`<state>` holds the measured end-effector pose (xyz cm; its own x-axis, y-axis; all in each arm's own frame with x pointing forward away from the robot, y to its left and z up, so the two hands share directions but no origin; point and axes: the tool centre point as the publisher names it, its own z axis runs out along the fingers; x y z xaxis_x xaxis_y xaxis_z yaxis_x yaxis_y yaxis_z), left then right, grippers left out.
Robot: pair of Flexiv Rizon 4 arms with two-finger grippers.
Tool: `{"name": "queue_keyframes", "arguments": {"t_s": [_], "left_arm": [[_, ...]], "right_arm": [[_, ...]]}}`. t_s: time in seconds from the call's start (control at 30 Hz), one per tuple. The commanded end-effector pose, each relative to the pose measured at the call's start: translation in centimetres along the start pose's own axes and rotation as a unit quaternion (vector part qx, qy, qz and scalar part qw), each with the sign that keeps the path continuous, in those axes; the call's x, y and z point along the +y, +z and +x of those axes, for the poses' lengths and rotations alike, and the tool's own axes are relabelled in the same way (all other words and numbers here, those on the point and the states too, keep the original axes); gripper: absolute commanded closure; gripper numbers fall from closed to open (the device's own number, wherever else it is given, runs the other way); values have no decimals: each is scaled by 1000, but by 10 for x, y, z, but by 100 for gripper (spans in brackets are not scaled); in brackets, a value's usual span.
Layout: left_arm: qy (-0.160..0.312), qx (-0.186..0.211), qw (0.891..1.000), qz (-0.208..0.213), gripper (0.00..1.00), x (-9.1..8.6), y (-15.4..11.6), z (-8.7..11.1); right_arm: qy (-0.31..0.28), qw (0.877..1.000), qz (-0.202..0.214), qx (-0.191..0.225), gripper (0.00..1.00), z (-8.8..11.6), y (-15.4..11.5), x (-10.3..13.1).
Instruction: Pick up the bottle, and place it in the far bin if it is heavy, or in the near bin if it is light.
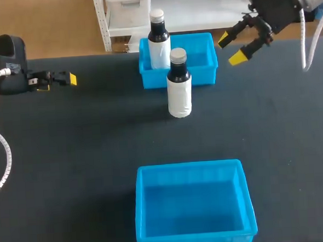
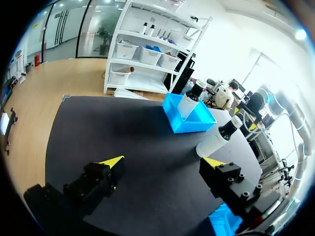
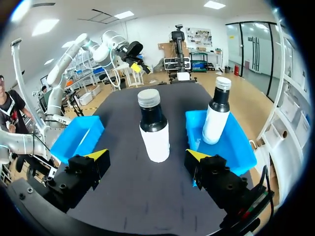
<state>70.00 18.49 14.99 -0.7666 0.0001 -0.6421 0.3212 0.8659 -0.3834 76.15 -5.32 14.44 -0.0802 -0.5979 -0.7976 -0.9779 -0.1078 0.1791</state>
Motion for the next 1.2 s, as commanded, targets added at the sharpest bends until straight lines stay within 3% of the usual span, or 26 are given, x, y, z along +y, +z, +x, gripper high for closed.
{"name": "queue_keyframes", "arguments": {"t_s": [0.03,1.2], "left_arm": [[0,0,1000,0,0,0,0,0],[0,0,1000,0,0,0,0,0]], "right_arm": [[-4,992,123,6,0,-8,17,6],[-16,999,45,-15,0,-45,91,-6]]}}
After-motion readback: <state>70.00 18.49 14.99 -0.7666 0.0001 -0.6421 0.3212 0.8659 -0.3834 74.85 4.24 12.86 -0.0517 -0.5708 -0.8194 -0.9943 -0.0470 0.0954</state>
